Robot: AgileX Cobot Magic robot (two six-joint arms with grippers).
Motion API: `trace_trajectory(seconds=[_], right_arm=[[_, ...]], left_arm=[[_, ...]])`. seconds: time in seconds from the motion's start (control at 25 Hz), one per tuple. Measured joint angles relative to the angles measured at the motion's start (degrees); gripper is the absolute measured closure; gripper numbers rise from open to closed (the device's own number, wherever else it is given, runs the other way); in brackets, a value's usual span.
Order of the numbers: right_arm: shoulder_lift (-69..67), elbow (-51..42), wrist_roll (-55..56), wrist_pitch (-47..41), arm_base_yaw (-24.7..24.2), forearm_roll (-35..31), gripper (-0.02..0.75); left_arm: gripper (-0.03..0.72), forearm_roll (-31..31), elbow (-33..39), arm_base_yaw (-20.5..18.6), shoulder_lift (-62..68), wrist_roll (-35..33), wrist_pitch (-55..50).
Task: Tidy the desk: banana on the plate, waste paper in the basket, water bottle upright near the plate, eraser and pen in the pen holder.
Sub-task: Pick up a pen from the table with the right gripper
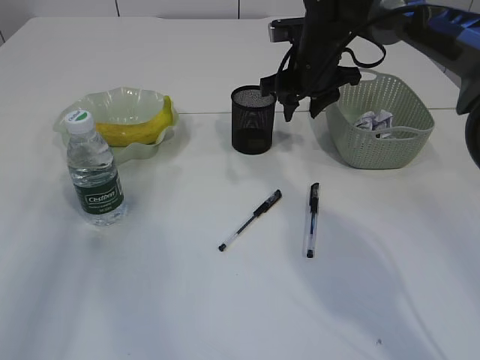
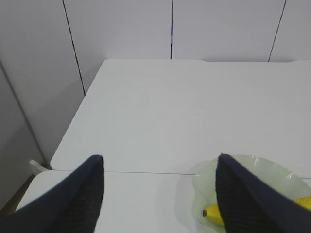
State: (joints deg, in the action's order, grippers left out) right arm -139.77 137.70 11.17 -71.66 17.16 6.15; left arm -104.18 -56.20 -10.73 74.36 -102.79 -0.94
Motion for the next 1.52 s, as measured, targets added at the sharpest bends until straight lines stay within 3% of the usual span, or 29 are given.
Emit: trace_trajectory(seconds=[0.56, 1.0, 1.12, 1.36, 1.52], right_arm=[[0.13, 0.0, 0.12, 0.13, -0.65, 3.29, 0.369], [4.53, -0.44, 1.28, 0.13, -2.7, -2.44, 0.369], [7.71, -3.52, 2.48, 0.13, -2.7, -2.57, 0.369], [15.22, -18.18, 4.61, 0.15, -2.7, -0.51, 0.369], [15.93, -20.48, 7.91, 0.15, -2.7, 0.33, 0.369]], left_arm=[[0.183, 0.0, 0.0, 0.0, 0.0, 0.0, 0.0], [0.183, 0.0, 0.0, 0.0, 0.0, 0.47, -0.88], [0.183, 0.0, 0.0, 0.0, 0.0, 0.68, -1.17], [0.183, 0.0, 0.0, 0.0, 0.0, 1.34, -3.36], [0.183, 0.0, 0.0, 0.0, 0.0, 2.17, -4.38]])
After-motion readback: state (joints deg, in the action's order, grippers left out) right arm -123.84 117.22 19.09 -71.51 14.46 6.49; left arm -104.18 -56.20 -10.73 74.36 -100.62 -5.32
